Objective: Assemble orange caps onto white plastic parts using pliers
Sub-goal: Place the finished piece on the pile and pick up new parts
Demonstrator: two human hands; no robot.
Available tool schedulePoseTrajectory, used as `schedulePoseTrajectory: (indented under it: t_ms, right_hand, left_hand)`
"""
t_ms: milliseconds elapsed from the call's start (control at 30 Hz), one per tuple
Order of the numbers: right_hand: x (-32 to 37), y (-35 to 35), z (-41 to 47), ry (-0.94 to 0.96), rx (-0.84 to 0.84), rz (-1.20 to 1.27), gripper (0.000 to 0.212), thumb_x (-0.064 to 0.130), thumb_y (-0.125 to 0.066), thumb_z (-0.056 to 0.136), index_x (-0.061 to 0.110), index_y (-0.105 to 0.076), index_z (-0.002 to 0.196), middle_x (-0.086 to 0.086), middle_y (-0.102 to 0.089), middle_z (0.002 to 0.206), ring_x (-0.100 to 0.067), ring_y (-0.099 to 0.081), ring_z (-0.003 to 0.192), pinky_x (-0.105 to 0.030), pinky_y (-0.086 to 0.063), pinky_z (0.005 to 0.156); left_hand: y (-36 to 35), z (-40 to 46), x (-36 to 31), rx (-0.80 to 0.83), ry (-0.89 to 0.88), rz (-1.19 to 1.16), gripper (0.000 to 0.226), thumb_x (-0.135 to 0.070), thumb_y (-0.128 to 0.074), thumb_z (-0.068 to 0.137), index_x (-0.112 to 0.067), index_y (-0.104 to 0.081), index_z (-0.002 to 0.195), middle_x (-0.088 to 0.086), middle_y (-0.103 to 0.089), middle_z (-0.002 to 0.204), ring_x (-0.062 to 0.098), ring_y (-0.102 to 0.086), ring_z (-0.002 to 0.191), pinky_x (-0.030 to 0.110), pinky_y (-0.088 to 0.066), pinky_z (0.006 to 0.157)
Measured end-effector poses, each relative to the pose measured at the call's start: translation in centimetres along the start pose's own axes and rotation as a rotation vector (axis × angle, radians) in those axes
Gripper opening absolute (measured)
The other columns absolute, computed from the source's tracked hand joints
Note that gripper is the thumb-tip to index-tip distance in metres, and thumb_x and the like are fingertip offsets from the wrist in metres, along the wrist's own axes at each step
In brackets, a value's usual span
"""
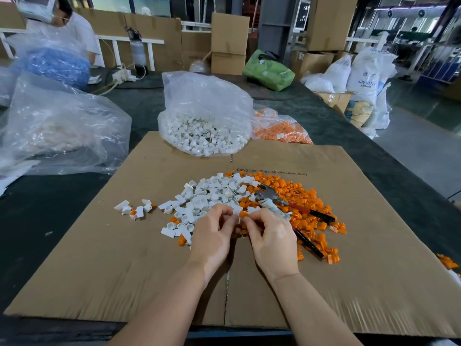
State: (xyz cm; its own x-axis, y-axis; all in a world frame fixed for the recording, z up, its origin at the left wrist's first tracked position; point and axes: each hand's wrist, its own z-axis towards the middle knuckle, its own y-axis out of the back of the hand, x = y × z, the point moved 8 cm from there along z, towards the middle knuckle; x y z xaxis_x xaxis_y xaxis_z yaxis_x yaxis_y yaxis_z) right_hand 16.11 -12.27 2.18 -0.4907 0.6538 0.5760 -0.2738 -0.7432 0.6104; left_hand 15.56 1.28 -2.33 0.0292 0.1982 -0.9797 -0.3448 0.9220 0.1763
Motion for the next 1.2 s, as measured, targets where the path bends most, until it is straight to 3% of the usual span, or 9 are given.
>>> schedulePoseTrajectory:
  t_ms: [367,600,733,900,1033,1200]
  right_hand:
    - [0.3,0.1,-0.1,0.026,-0.031,-0.093,0.021,0.009,-0.075,0.077,0.009,-0.057,0.064,0.001,-0.055,0.056,-0.02,-0.053,0.055,-0.033,-0.041,0.064]
    - [0.9,0.2,-0.1,0.107,-0.042,-0.116,0.027,0.002,-0.079,0.068,0.008,-0.055,0.059,0.0,-0.053,0.052,-0.019,-0.051,0.049,-0.031,-0.039,0.056]
    - [0.6,-0.1,-0.1,0.092,-0.023,-0.077,0.016,0.01,-0.076,0.076,0.009,-0.064,0.066,0.001,-0.061,0.06,-0.02,-0.058,0.057,-0.033,-0.041,0.063]
    - [1.0,0.0,-0.2,0.116,-0.014,-0.029,0.019,0.011,-0.081,0.071,0.011,-0.069,0.085,0.004,-0.065,0.072,-0.017,-0.061,0.068,-0.034,-0.047,0.068]
    - [1.0,-0.3,-0.2,0.142,0.029,-0.003,0.032,0.003,-0.074,0.076,0.009,-0.069,0.107,-0.003,-0.067,0.088,-0.024,-0.062,0.086,-0.044,-0.051,0.078]
    - [1.2,-0.2,0.0,0.164,0.029,0.018,0.02,0.002,-0.07,0.081,0.008,-0.072,0.099,-0.004,-0.066,0.083,-0.023,-0.061,0.079,-0.044,-0.051,0.072]
  left_hand:
    - [0.0,-0.3,-0.6,0.0,-0.031,0.08,0.018,-0.018,-0.059,0.091,-0.033,-0.057,0.081,-0.008,-0.066,0.075,0.006,-0.066,0.072,0.025,-0.052,0.072]
    - [-0.2,-0.7,-1.3,0.02,-0.129,0.185,0.015,-0.022,-0.058,0.092,-0.029,-0.06,0.079,-0.01,-0.063,0.068,0.001,-0.059,0.067,0.011,-0.045,0.062]
    - [-0.1,-0.5,-0.7,0.013,-0.05,0.091,0.018,-0.018,-0.056,0.093,-0.03,-0.057,0.08,-0.004,-0.065,0.075,0.011,-0.064,0.074,0.022,-0.051,0.071]
    - [0.0,-0.3,-0.8,0.003,-0.033,0.098,0.023,-0.017,-0.051,0.096,-0.038,-0.053,0.086,-0.01,-0.064,0.081,-0.001,-0.061,0.071,0.007,-0.044,0.065]
    - [0.0,-0.2,-0.7,0.001,-0.02,0.113,0.015,-0.018,-0.048,0.097,-0.027,-0.059,0.104,-0.009,-0.066,0.081,0.001,-0.063,0.07,0.017,-0.05,0.072]
    - [-0.2,-0.3,-0.8,0.017,-0.019,0.098,0.022,-0.018,-0.047,0.097,-0.038,-0.057,0.098,-0.006,-0.067,0.082,0.008,-0.066,0.075,0.031,-0.054,0.079]
